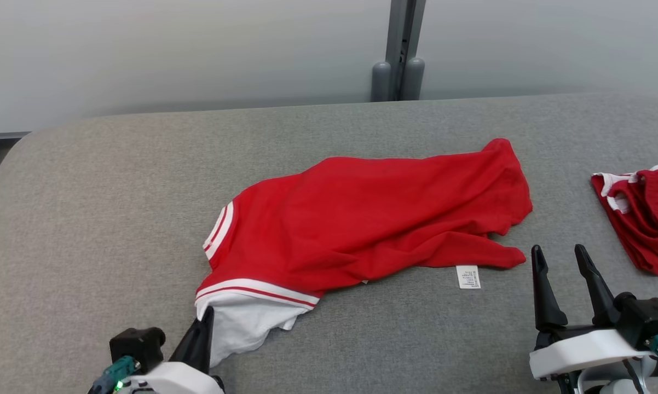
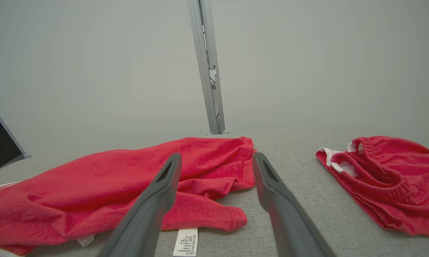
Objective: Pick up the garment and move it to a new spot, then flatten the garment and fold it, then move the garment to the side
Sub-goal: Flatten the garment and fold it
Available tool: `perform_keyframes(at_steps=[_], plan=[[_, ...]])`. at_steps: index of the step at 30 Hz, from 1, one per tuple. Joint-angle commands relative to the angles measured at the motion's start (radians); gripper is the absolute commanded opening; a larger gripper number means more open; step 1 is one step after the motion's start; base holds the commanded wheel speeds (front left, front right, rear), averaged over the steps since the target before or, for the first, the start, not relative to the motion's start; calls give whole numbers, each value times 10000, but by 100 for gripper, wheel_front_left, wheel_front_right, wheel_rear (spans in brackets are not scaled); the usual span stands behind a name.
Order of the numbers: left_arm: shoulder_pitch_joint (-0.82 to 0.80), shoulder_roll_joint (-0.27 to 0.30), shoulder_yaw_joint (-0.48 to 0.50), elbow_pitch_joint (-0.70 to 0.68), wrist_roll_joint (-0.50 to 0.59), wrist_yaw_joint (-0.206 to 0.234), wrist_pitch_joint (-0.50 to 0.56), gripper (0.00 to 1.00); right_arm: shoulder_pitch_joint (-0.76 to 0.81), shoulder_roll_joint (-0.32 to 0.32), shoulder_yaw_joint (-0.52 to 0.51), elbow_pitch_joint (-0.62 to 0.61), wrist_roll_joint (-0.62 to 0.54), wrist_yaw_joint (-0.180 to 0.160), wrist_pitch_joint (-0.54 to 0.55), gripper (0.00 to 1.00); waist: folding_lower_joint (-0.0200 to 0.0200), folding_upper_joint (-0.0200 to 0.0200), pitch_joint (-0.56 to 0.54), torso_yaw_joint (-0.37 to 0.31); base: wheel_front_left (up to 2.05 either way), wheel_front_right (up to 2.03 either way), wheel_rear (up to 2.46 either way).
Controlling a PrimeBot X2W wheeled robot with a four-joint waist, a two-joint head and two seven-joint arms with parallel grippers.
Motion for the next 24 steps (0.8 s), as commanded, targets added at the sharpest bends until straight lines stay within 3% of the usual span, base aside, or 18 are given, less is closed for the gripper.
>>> perform_keyframes(at_steps=[1,17,18,19,20,24], plan=[[-373,33,118,295,-73,-8,-21,0,-91,-55,8,40,-43,1,-48,100,0,0,36,-140,0,0,0],[-2186,71,637,3833,-359,-323,-1010,1,-203,-52,5,227,-189,1,-48,100,0,0,298,-817,0,0,0],[-2264,59,629,3994,-316,-331,-1147,38,-208,-51,-11,252,-212,1,-49,100,0,0,289,-800,0,0,0],[-2317,17,636,4142,-305,-352,-1288,89,-230,-51,-36,289,-237,1,-49,100,0,0,264,-759,0,0,0],[-2344,-21,628,4282,-314,-363,-1409,100,-260,-51,-50,326,-290,1,-49,100,0,0,236,-707,0,0,0],[-2472,-83,569,4562,-176,-404,-2007,100,-533,-49,-165,518,-612,1,58,100,0,0,67,-398,0,0,0]])
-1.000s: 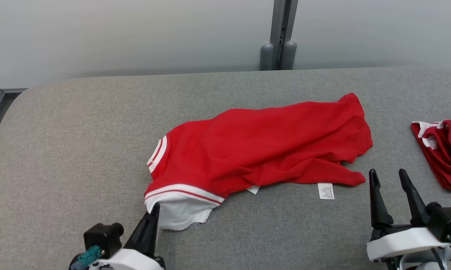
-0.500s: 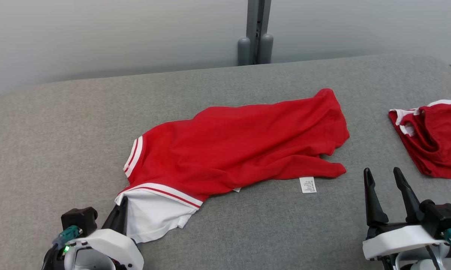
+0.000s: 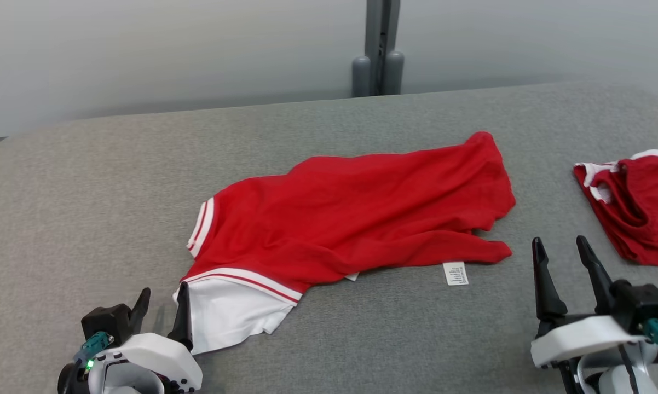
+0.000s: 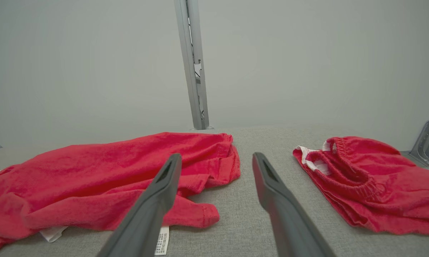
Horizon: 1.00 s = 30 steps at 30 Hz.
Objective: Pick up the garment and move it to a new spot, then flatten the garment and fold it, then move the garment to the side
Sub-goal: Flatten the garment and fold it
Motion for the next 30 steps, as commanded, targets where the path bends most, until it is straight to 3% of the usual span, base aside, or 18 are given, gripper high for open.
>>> perform_keyframes(at_steps=[1,11,23,30], plan=[[-150,-14,19,9,24,-45,-113,100,-194,-54,-67,31,-155,1,68,100,0,0,-110,176,0,0,0],[262,-460,-248,-1071,622,71,-670,100,-1621,-199,-903,856,-1003,1,1338,100,0,0,-250,1061,0,0,0],[634,-961,-746,-3225,1308,-13,-694,100,-4082,-1626,-1449,4209,-849,1,3031,100,0,0,313,2078,0,0,0],[520,-1013,-704,-3667,1506,-23,-696,100,-5024,-1987,-1485,5785,-680,1,3592,100,0,0,801,2559,0,0,0]])
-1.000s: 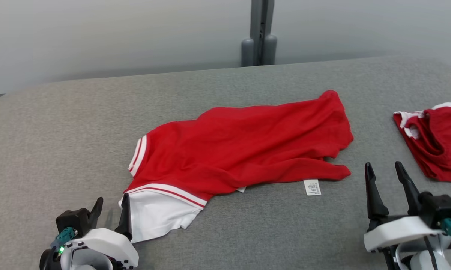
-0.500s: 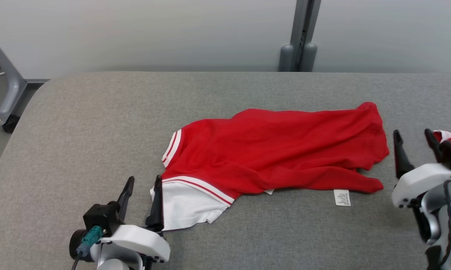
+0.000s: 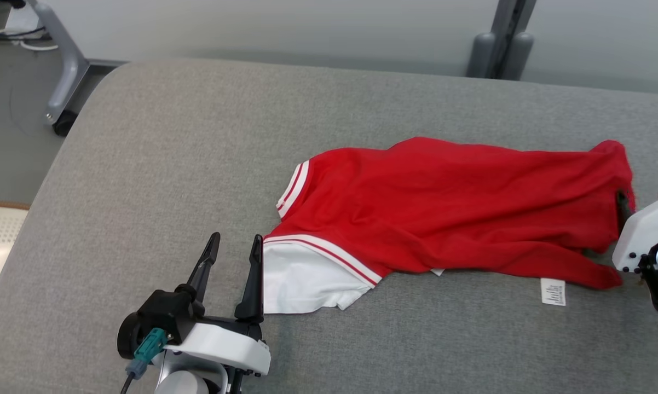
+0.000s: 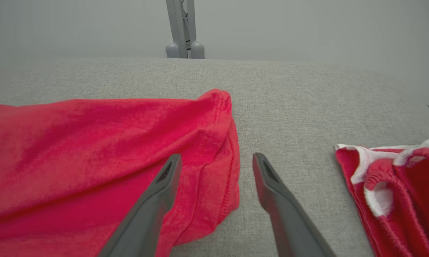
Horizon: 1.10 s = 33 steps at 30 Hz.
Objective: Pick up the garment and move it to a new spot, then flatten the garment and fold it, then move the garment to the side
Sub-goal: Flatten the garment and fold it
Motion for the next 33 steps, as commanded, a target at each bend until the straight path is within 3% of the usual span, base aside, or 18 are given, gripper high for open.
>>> perform_keyframes(at_steps=[1,10,17,18,19,21,33], plan=[[-123,27,43,-80,91,-35,-43,100,-218,-145,29,232,84,1,111,100,-1,0,279,244,0,0,0],[-450,-27,-13,-355,145,-73,-44,100,-1657,-819,-217,1902,-16,1,410,100,-1,0,1303,788,0,0,0],[-574,-42,-42,-318,83,-61,-46,100,-2239,-835,-97,2902,472,4,1312,100,-1,0,1624,928,0,0,0],[-577,-44,-57,-325,65,-48,-46,100,-2338,-830,-29,2912,564,4,1294,85,-1,0,1656,937,0,0,0],[-579,-41,-69,-339,57,-29,-46,100,-2440,-826,67,2873,629,4,1209,42,-1,0,1688,942,0,0,0],[-623,-41,-88,-367,21,5,-46,100,-2680,-870,302,2688,725,4,970,0,-1,0,1760,937,0,0,0],[-909,-39,-377,-452,-170,82,-45,100,-4751,-1263,1445,2229,426,1,-331,0,-1,0,2222,1083,0,0,0]])
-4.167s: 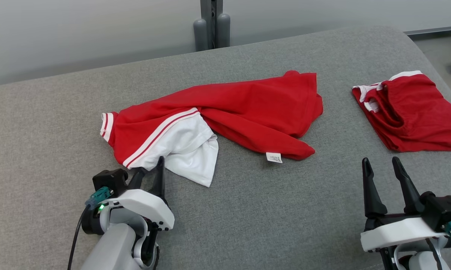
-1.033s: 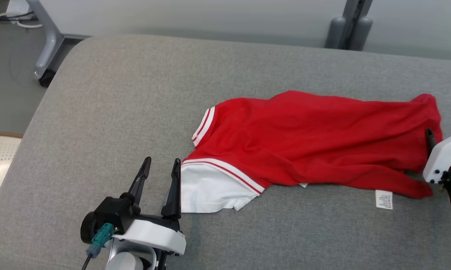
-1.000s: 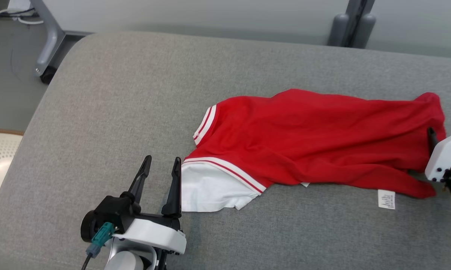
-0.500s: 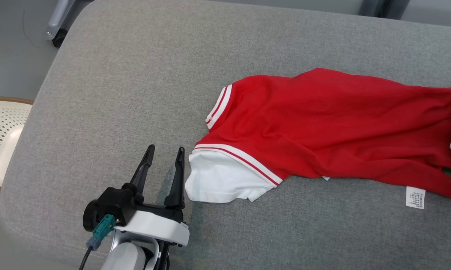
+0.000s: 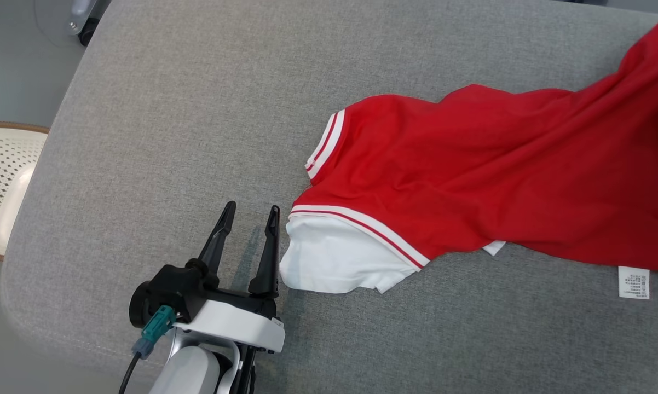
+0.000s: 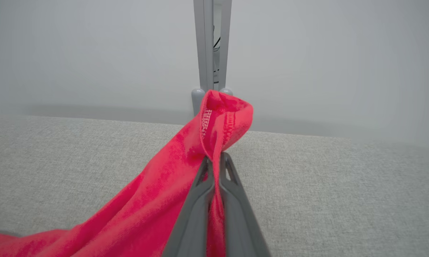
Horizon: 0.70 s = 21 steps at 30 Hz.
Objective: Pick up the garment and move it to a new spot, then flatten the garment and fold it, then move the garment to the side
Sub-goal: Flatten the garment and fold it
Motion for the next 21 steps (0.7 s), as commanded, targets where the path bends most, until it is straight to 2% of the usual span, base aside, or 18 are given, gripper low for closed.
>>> perform_keyframes(at_steps=[1,8,9,10,11,12,16,21], plan=[[-230,34,-30,-15,-64,69,-43,100,-332,-112,58,-7,-168,1,-218,0,0,0,75,77,0,0,0],[-278,33,-159,-20,-137,84,-43,100,-1309,-186,-248,385,-890,1,-1014,0,0,0,229,257,0,0,0],[-321,34,-206,-7,-162,87,-43,100,-1513,-112,-447,636,-1195,1,-1142,31,0,0,264,308,0,0,0],[-321,34,-206,-7,-162,87,-43,100,-1513,-112,-447,636,-1195,1,-1142,31,0,0,264,308,0,0,0],[-340,33,-231,7,-173,90,-43,100,-1626,-129,-587,695,-1361,1,-1264,76,0,0,284,326,0,0,0],[-355,30,-258,16,-178,90,-43,100,-1732,-134,-755,760,-1514,0,-1424,100,0,0,304,338,0,0,0],[-374,34,-279,37,-192,116,-43,100,-1836,389,-1188,1066,-1907,3,-1868,100,0,0,284,290,0,0,0],[-210,29,-157,68,-65,120,-43,100,-1631,912,-995,1368,-1758,1,-2528,100,0,0,63,-57,0,0,0]])
